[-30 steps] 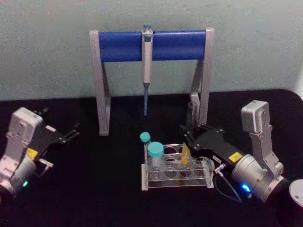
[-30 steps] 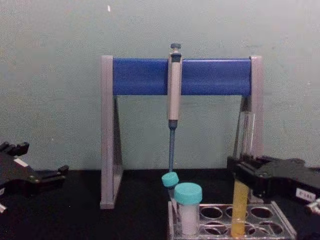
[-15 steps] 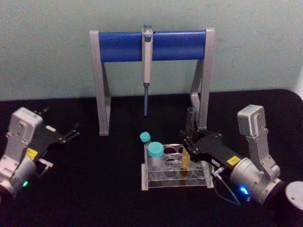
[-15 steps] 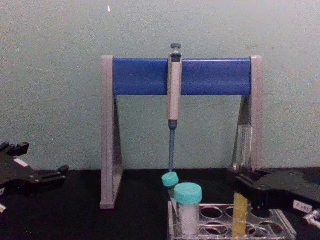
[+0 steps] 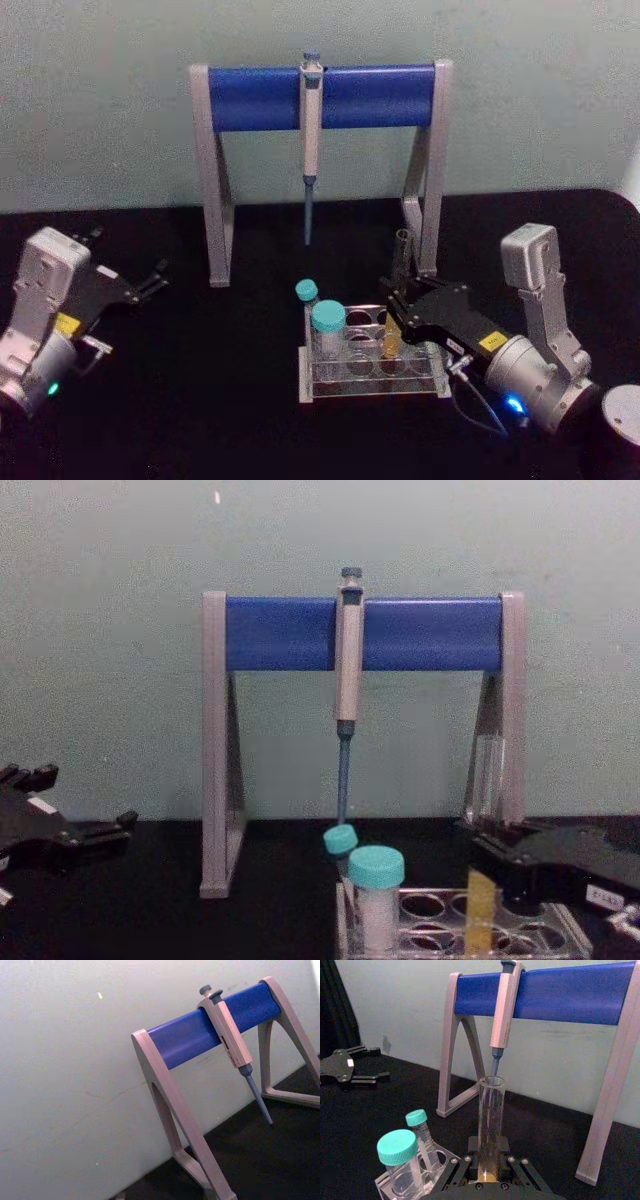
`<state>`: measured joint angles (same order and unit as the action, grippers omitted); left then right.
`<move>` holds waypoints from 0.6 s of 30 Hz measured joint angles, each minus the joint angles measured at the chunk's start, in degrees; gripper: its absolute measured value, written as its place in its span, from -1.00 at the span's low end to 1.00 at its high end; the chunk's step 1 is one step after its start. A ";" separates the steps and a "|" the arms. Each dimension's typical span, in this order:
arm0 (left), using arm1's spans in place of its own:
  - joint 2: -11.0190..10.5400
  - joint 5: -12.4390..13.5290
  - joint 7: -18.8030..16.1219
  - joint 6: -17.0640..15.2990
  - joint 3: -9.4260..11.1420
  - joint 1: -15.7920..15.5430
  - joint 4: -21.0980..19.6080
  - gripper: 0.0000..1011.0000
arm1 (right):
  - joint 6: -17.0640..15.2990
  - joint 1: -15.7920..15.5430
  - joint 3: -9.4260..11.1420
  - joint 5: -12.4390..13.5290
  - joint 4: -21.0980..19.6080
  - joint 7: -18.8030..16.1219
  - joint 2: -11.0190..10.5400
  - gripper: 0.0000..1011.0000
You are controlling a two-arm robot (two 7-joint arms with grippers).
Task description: Pick up the test tube from the test tube rack, shake it, then place it back into the test tube rack.
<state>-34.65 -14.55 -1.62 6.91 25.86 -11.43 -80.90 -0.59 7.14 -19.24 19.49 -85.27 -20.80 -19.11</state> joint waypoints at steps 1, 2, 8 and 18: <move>0.00 0.00 0.00 0.00 0.00 0.00 0.00 1.00 | -0.01 -0.01 0.00 0.00 0.00 0.00 0.00 -0.54; 0.00 0.00 0.00 0.00 0.00 0.00 0.00 1.00 | -0.01 -0.01 0.00 0.00 0.00 0.00 0.00 -0.54; 0.00 0.00 0.00 0.00 0.00 0.00 0.00 1.00 | -0.02 -0.04 0.01 0.00 -0.01 0.01 -0.02 -0.54; 0.00 0.00 0.00 0.00 0.00 0.00 0.00 1.00 | -0.20 -0.06 0.01 -0.10 0.01 0.01 -0.07 -0.03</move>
<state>-34.65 -14.55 -1.62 6.91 25.86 -11.43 -80.90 -0.79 7.08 -19.23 19.39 -85.25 -20.78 -19.18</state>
